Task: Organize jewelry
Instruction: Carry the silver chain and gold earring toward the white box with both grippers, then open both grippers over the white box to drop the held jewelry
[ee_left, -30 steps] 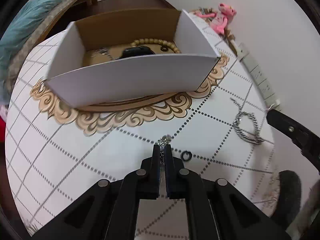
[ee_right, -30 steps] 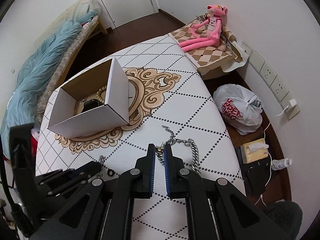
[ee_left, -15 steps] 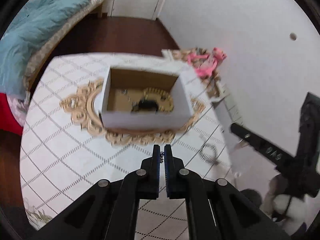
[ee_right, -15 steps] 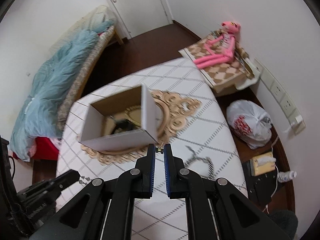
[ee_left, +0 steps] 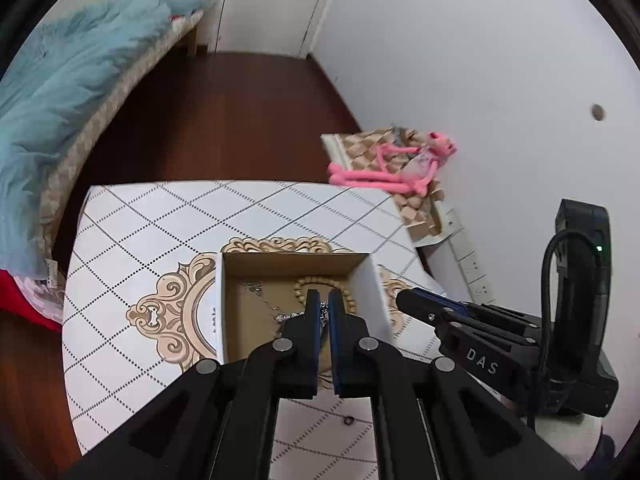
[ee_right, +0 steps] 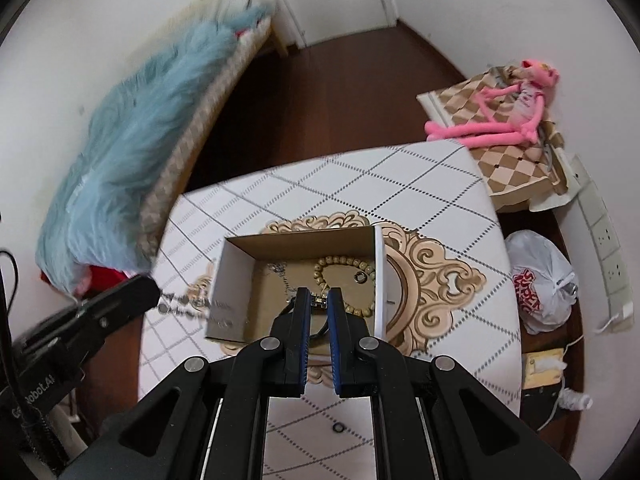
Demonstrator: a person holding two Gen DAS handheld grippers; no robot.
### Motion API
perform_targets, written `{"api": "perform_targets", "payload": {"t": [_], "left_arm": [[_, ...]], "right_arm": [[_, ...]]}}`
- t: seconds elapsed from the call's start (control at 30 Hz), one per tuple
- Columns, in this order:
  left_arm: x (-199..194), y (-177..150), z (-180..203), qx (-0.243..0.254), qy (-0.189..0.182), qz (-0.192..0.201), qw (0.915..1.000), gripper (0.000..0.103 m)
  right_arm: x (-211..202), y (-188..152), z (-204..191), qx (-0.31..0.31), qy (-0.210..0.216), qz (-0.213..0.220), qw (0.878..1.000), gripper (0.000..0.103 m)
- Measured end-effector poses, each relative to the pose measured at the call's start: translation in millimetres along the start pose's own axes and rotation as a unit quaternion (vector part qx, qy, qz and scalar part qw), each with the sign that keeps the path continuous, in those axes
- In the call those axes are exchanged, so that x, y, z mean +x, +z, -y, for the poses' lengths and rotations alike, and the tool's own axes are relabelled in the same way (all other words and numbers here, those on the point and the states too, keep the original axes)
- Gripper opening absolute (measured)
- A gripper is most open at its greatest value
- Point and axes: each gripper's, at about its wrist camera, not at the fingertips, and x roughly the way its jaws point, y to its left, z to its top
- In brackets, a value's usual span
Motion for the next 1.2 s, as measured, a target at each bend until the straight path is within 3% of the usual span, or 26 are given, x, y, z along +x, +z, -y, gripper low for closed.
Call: {"api": "perform_targets", "payload": {"t": [0.17, 0.33, 0.37, 0.43, 0.47, 0.5, 0.67, 0.73, 0.77, 0.87, 1.0, 1.2], "left_arm": [[29, 13, -17, -0.016, 0.028, -0.035, 0.9988, 0.004], [48, 14, -30, -0.024, 0.089, -0.067, 0.9935, 0.008], [49, 13, -33, -0.021, 0.105, -0.068, 0.9918, 0.011], [50, 12, -36, -0.020, 0.123, -0.067, 0.9899, 0.039], [51, 11, -40, -0.023, 0.131, -0.066, 0.9889, 0.073], [50, 11, -42, -0.026, 0.136, -0.063, 0.9884, 0.085], [47, 7, -48, -0.027, 0.156, -0.050, 0.9862, 0.088], [45, 4, -51, -0.031, 0.161, -0.049, 0.9853, 0.099], [44, 2, -51, -0.032, 0.163, -0.047, 0.9849, 0.102], [43, -4, -51, -0.029, 0.182, -0.047, 0.9819, 0.102], [41, -11, -47, -0.022, 0.195, -0.046, 0.9794, 0.102], [36, -26, -40, -0.014, 0.206, -0.047, 0.9774, 0.102]], "right_arm": [[33, 18, -5, -0.023, -0.020, -0.045, 0.999, 0.009], [55, 31, -5, -0.021, -0.026, -0.081, 0.996, 0.010], [57, 32, -4, -0.021, -0.032, -0.083, 0.996, 0.015], [57, 35, -3, -0.019, -0.032, -0.084, 0.996, 0.031], [56, 35, -3, -0.020, -0.036, -0.081, 0.996, 0.039], [56, 36, -3, -0.021, -0.038, -0.079, 0.996, 0.041], [49, 39, -2, -0.016, -0.042, -0.069, 0.997, 0.042], [45, 39, -2, -0.013, -0.045, -0.063, 0.997, 0.048], [42, 38, -1, -0.010, -0.046, -0.058, 0.997, 0.056], [36, 34, 0, -0.008, -0.053, -0.051, 0.997, 0.062], [31, 23, 3, -0.017, -0.097, -0.041, 0.994, 0.097], [31, -2, 4, -0.032, -0.146, -0.046, 0.988, 0.100]]}}
